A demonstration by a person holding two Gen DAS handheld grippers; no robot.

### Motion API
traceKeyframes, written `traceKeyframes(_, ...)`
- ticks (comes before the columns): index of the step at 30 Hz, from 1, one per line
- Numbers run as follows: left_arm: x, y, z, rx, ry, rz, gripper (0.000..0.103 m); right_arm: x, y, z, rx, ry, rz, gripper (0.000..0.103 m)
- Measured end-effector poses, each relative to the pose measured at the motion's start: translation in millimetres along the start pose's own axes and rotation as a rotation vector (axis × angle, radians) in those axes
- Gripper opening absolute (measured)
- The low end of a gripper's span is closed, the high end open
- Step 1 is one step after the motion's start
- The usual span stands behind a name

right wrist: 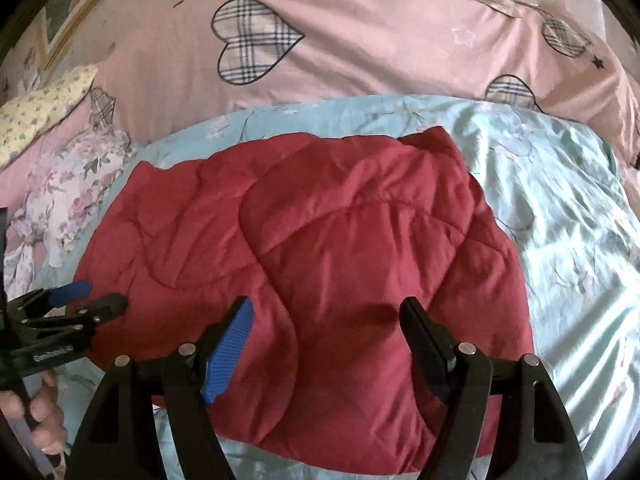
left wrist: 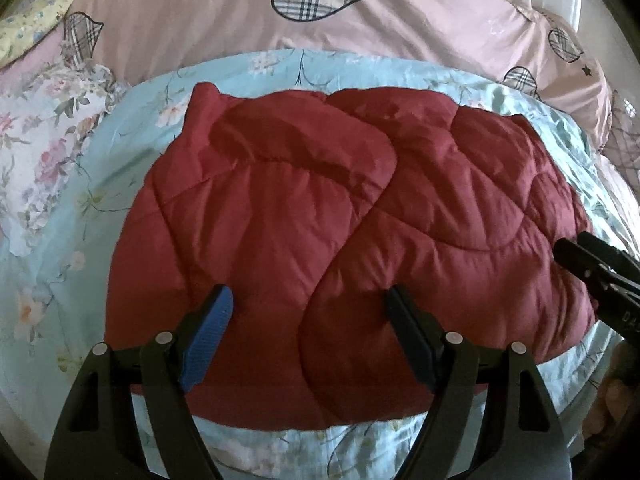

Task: Fold large clothes
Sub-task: 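Press and smooth the folded coat flat with both tools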

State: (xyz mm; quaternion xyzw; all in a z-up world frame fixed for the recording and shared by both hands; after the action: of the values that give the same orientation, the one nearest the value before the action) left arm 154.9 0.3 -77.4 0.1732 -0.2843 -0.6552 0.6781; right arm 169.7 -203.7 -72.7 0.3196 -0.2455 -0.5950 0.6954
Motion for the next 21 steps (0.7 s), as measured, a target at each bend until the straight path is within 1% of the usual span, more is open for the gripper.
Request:
traceKeyframes(2, 0.3, 0.4, -3.9, 0.0, 0.004, -0.002, 0.081, 1.9, -0.9, -15.2, -0.04, -0.013, 0.004, 0.077)
traceKeyframes(4, -0.1, 2.4, -9.2, -0.002, 0.003, -0.001, 0.083, 5.8, -1.9, -25.6, -0.045, -0.02, 0.0, 0.077)
traceKeyframes(9, -2.1, 5.1, -21.1, -0.009, -0.002, 0.008, 0.089, 9.6, -5.3, -32.0, -0.036, -0.024, -0.014, 0.077)
traceKeyframes(21, -0.5, 7.1, -33.1, 0.006, 0.008, 0.006, 0.093, 10.8, -9.4, -36.1, -0.012, -0.029, -0.018, 0.079)
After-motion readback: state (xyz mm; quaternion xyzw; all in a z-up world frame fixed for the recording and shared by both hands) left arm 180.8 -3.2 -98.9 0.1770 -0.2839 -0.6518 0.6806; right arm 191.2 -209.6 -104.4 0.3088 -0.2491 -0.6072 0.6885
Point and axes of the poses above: each gripper's, at about its wrist camera, not at the fingertips, and z roughly against the way its jaws point, x to its right, y to its top, the point moved 4 cm from there along -z, roughly the way its jaws point, and after that the axes turned 15 degrees about z, right-handed, at the moved point
